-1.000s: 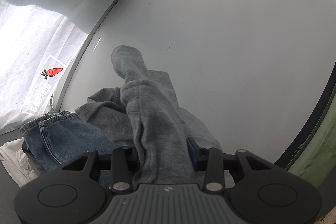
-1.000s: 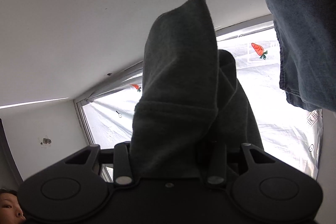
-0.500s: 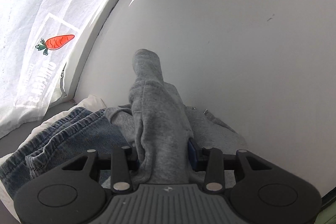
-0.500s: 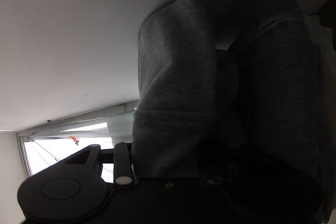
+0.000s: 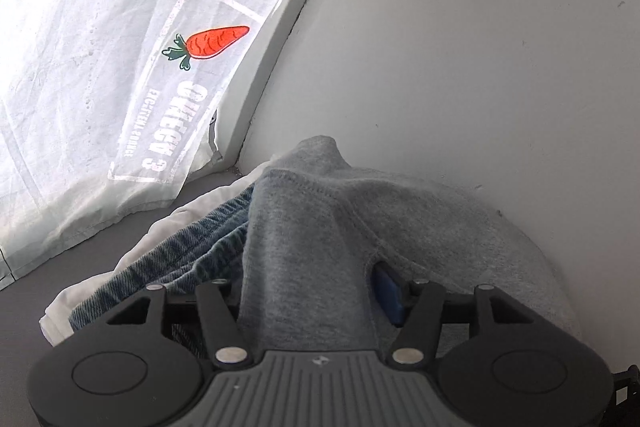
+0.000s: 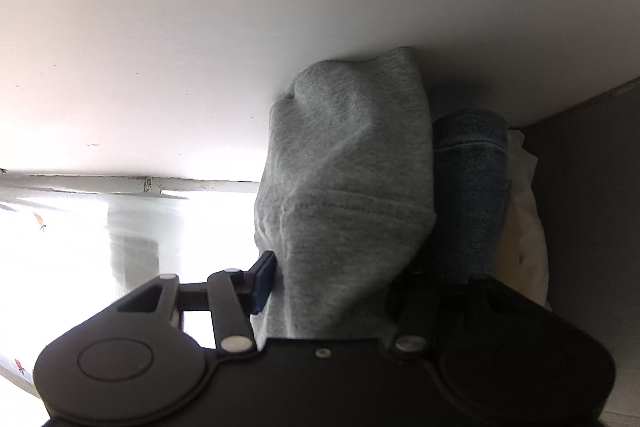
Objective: Fold clothes
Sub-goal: 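Lower the hoodie onto the jeans stack and open both grippers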
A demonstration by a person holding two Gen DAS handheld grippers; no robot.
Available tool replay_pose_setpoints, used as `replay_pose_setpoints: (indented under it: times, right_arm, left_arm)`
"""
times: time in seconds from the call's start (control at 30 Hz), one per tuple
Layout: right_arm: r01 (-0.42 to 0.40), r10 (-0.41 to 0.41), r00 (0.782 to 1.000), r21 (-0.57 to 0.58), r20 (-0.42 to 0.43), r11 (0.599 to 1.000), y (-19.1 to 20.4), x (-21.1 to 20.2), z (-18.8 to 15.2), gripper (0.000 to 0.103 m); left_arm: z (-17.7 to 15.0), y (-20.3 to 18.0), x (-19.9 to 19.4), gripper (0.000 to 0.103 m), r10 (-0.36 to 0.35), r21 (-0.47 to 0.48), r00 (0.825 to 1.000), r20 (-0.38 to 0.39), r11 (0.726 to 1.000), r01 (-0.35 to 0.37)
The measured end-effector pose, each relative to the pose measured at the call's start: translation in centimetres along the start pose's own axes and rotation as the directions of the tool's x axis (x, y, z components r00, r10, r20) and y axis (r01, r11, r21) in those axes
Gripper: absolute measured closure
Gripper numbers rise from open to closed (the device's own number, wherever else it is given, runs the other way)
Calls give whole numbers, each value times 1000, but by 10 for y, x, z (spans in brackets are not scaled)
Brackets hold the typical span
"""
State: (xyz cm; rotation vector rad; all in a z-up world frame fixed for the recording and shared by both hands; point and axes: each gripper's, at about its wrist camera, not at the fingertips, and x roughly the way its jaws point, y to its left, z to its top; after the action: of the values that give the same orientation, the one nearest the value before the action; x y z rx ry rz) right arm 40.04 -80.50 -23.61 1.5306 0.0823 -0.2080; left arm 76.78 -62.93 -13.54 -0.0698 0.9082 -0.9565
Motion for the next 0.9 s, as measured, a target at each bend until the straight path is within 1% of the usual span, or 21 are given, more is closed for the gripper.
replay_pose_setpoints:
  times: [0.03, 0.07, 0.1, 0.13, 0.2, 0.27, 0.3, 0.33, 0.37, 0.4, 0.43, 0.5, 0.53, 0.57, 0.6, 0.67, 0.7, 0.73, 0.83, 0.87, 0.9]
  right_arm:
    - [30, -30, 1000, -28, 0, 999, 3, -6, 0, 46]
    - [60, -60, 998, -58, 1, 997, 6, -12, 0, 43]
    - [91, -91, 996, -97, 5, 991, 10, -16, -2, 42]
    - [122, -122, 992, -137, 11, 983, 15, -21, -3, 39]
    - [178, -177, 984, -207, 26, 962, 23, -29, -6, 36]
    - [230, -228, 973, -285, 41, 931, 32, -36, -11, 32]
    - [257, -255, 966, -326, 49, 910, 37, -38, -14, 29]
    - [281, -286, 957, -382, 47, 880, 42, -40, -18, 23]
    - [305, -320, 947, -441, 42, 844, 47, -40, -22, 19]
    - [330, -351, 935, -488, 51, 808, 52, -42, -27, 16]
    - [353, -380, 923, -535, 63, 768, 56, -43, -33, 12]
    - [385, -421, 901, -643, 106, 662, 67, -49, -49, 7]
    - [398, -437, 890, -690, 130, 605, 72, -52, -57, 4]
    - [403, -441, 885, -725, 151, 559, 75, -54, -65, 3]
    - [406, -443, 880, -758, 173, 510, 78, -56, -73, 3]
    - [407, -422, 878, -816, 226, 410, 85, -63, -90, 2]
    - [408, -409, 879, -830, 245, 381, 87, -66, -98, 2]
    - [401, -375, 887, -851, 269, 339, 91, -68, -114, 1]
    - [380, -303, 904, -889, 300, 254, 99, -82, -138, 0]
    - [367, -281, 911, -903, 301, 222, 107, -78, -148, 0]
    - [347, -261, 920, -916, 292, 202, 110, -75, -156, 0]
  left_arm:
    - [-2, 1, -6, 42, 5, 3, 1000, 9, 1000, -6]
    - [-4, 1, -11, 40, 28, 3, 999, 23, 1000, -28]
    - [-5, 2, -15, 35, 53, 3, 998, 37, 999, -53]
    - [-8, 4, -21, 33, 80, 2, 995, 55, 997, -81]
    - [-10, 8, -35, 33, 116, -12, 989, 91, 993, -115]
    - [-14, 9, -53, 33, 151, -16, 980, 128, 988, -150]
    - [-16, 9, -62, 30, 169, -17, 975, 146, 986, -168]
    - [-19, 8, -72, 27, 185, -16, 970, 160, 983, -184]
    - [-25, 7, -83, 24, 190, -16, 965, 179, 982, -190]
    - [-32, 5, -96, 24, 193, -16, 961, 200, 981, -194]
    - [-38, 4, -108, 23, 197, -16, 955, 221, 980, -198]
    - [-57, -2, -136, 14, 210, -14, 939, 273, 977, -214]
    - [-68, -5, -149, 11, 220, -18, 927, 303, 974, -225]
    - [-80, -8, -161, 5, 232, -28, 917, 326, 971, -236]
    - [-92, -11, -173, 2, 245, -39, 905, 347, 968, -246]
    - [-115, -18, -197, 1, 266, -60, 882, 388, 963, -264]
    - [-127, -21, -208, 1, 275, -64, 870, 409, 960, -274]
    - [-136, -24, -216, 0, 284, -66, 859, 426, 957, -284]
    - [-181, -41, -259, 0, 319, -68, 806, 498, 941, -331]
    - [-195, -47, -272, 0, 331, -71, 788, 519, 936, -346]
    - [-207, -52, -284, 0, 344, -79, 771, 537, 930, -359]
